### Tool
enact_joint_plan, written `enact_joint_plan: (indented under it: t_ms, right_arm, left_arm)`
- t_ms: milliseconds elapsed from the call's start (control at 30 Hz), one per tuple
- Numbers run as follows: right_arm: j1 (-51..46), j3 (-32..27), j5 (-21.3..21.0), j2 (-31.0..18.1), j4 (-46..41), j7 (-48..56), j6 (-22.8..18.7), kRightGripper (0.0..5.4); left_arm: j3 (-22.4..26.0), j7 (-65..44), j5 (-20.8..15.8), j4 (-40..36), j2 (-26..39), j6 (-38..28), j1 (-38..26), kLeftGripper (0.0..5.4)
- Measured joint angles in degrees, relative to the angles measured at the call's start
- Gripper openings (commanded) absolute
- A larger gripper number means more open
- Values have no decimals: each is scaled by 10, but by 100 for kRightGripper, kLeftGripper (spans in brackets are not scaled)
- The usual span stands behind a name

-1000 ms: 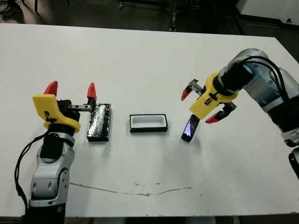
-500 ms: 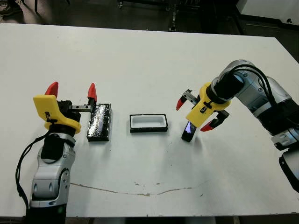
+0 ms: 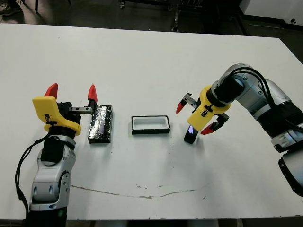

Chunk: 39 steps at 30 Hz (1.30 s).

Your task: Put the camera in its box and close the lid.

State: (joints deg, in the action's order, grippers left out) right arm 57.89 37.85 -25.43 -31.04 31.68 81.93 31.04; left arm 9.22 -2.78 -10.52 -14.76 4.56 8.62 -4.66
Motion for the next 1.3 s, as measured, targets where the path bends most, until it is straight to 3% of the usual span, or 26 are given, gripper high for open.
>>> enact_joint_plan:
  t_ms: [700,1300]
  right_arm:
    - [0,-2,2,19,60,-33,29,178]
    - [-3,-8,22,19,70,-32,34,174]
  left_arm:
    - [-1,4,0,-1,-3,0,0,540]
    - [-2,15,-1,-10,-6,0,0,540]
